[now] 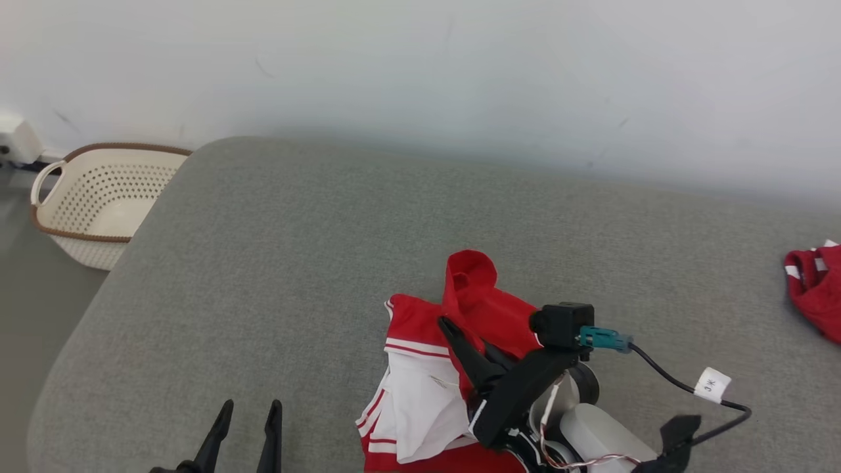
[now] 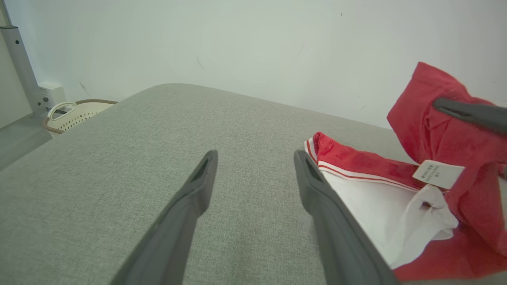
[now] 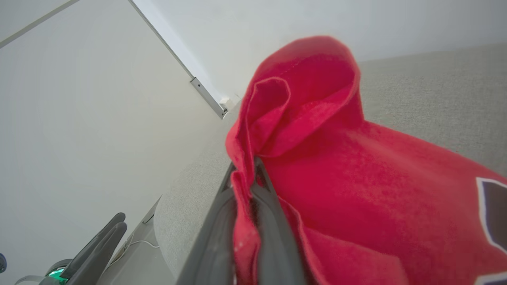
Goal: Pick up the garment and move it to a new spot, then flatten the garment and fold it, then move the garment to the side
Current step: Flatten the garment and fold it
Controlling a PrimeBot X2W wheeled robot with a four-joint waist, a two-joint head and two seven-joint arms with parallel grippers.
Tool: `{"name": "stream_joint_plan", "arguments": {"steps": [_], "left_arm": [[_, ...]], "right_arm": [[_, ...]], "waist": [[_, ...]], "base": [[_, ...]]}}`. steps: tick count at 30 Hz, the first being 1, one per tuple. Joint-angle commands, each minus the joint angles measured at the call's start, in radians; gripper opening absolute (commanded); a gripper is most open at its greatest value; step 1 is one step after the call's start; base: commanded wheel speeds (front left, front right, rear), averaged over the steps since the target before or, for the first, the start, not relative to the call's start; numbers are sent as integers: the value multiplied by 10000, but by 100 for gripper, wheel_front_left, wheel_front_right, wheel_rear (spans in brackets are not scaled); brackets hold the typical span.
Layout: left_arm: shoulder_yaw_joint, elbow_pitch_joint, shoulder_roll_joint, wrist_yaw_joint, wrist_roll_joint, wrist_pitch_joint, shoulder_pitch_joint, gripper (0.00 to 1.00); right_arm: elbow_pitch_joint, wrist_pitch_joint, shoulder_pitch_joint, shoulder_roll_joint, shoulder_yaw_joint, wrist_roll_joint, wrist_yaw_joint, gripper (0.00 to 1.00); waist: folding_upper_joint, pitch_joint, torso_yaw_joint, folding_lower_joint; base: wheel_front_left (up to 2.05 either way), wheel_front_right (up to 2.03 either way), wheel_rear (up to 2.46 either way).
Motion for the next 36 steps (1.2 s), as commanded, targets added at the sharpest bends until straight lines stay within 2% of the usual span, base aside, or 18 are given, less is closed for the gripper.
{"name": "stream_joint_plan", "arguments": {"steps": [1, 15, 16, 17, 18, 23, 29, 36], "left_arm": [[-99, 71, 2, 72, -70, -41, -134, 100], [-918, 426, 3, 255, -460, -41, -599, 100], [-955, 443, 2, 254, -473, -41, -633, 100], [-965, 457, 2, 279, -466, -41, -654, 100], [-964, 476, 3, 289, -457, -41, -663, 100], [-812, 571, 3, 317, -402, -41, -527, 100], [-525, 429, 3, 280, -241, -41, -255, 100], [-247, 179, 3, 259, -76, -41, 20, 100]], "right_arm": [[254, -45, -206, 162, 90, 77, -3, 0], [2863, -554, -1257, 703, 675, 448, -2, 0], [2990, -625, -1321, 723, 749, 484, -2, 35], [3086, -693, -1376, 747, 837, 534, -2, 93], [3132, -787, -1416, 765, 903, 592, -3, 100], [2677, -1342, -1506, 653, 1180, 1107, -3, 100], [1412, -2158, -1252, -512, 817, 1348, -2, 100], [1112, -2308, -544, -1674, -296, 556, -3, 100]], "waist": [[0, 235, 290, 0], [0, 606, 966, 0], [0, 612, 983, 0], [0, 615, 986, 0], [0, 611, 981, 0], [0, 409, 831, 0], [0, 90, 495, 0], [0, -41, 282, 0]], "base": [[0, 0, 0], [0, 0, 0], [0, 0, 0], [0, 0, 0], [0, 0, 0], [0, 0, 0], [0, 0, 0], [0, 0, 0]]}}
